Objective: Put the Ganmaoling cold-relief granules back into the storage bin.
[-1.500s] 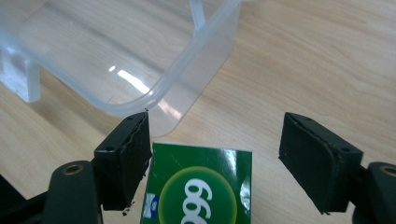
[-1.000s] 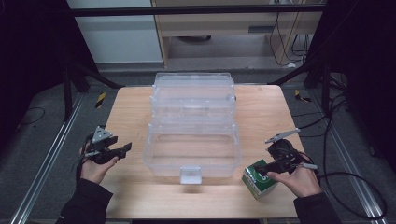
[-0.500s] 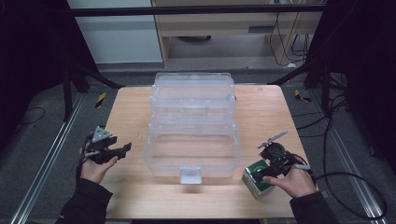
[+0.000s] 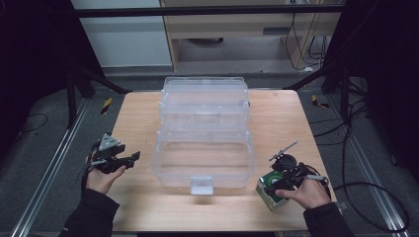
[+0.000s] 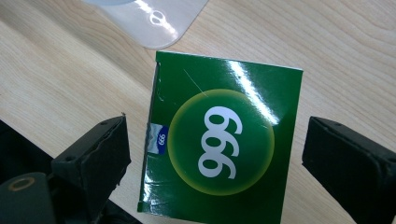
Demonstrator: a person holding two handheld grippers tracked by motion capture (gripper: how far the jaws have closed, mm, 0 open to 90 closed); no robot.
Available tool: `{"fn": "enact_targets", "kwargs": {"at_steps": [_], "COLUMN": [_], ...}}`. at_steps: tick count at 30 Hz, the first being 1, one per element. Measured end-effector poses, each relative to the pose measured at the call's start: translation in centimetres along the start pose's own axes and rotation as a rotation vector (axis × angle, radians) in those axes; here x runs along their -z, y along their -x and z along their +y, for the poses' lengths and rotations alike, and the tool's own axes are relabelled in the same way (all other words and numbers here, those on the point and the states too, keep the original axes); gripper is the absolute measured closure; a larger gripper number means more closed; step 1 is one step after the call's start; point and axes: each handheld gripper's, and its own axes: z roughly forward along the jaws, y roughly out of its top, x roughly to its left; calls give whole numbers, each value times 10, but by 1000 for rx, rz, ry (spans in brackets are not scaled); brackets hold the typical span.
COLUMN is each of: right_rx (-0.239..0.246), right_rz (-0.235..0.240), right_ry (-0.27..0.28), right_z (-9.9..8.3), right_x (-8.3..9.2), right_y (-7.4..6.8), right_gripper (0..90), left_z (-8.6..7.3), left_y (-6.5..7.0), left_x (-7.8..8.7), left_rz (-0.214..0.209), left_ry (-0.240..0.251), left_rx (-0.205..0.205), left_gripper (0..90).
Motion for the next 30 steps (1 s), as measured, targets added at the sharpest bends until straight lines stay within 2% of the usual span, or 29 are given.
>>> {"fn": "enact_targets", "kwargs": {"at_steps": [5,8,16,20,30], "right_rx": [11,-4,8,-2,-17], "right_rz": [14,15,25,35,25], "right_ry": [-18,-32,-69,-86,-116], "right_z": [0,0,3,5,8], "right_x": [-4,-9,-19,-23,-25], "right_y": [1,2,6,7,6], "right_gripper": [90,91,108,112,135], "left_z": [0,-1,-2,-2,-3], "left_y": [0,0,2,3,3], "left_x": [0,-1,-4,-6,-6], "left_rz": [-1,-2,-8,-12,-14], "left_ry": [-3,-8,-21,-24,-25], "left_rx": [-9,-14,-21,-20,-26], "left_gripper": [327,327,328,327,327]}}
